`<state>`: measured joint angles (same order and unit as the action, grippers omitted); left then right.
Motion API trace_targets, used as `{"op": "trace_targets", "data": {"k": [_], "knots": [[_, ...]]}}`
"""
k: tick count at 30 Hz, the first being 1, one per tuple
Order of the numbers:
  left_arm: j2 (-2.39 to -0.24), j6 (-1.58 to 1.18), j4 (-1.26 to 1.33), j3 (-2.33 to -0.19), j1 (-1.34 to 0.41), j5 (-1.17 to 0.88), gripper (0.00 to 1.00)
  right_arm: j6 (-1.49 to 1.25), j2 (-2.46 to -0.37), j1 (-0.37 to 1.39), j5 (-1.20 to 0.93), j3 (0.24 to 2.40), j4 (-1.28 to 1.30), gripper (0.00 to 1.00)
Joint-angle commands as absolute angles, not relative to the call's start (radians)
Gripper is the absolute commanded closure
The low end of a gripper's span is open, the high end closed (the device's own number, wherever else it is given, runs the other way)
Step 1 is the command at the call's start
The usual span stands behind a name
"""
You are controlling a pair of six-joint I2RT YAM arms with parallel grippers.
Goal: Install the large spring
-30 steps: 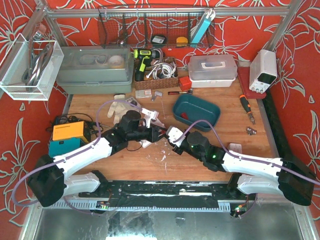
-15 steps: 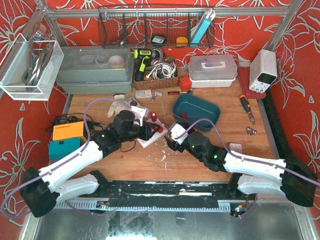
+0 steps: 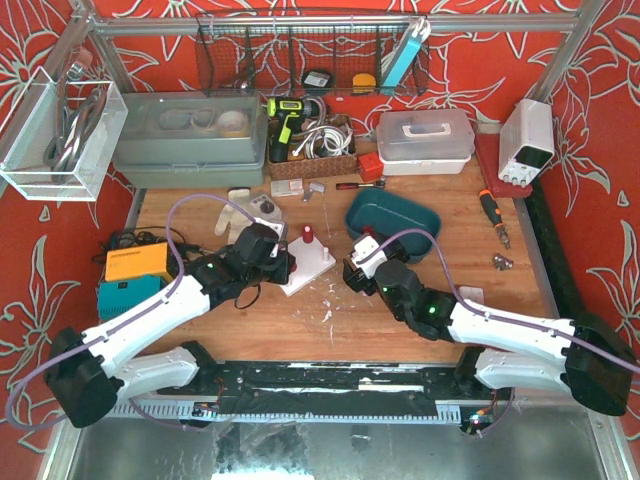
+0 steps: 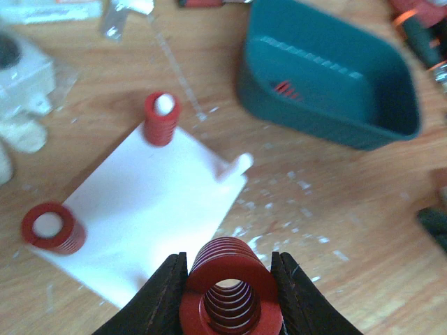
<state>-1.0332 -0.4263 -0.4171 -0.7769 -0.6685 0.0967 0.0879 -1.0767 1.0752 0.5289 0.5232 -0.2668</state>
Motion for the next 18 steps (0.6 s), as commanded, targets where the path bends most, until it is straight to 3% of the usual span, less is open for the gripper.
{"op": "trace_targets", "data": {"k": [1, 18], "knots": [[-1.062, -0.409, -0.479, -0.814, -0.673, 0.183, 0.96, 0.059, -1.093, 1.071, 0.564, 0.524, -0.254, 0.01], [-1.118, -0.406, -0.424, -0.786, -0.675, 0.151, 0.93, 0.065, -1.093, 1.068, 0.544, 0.518, -0.261, 0.01]]}}
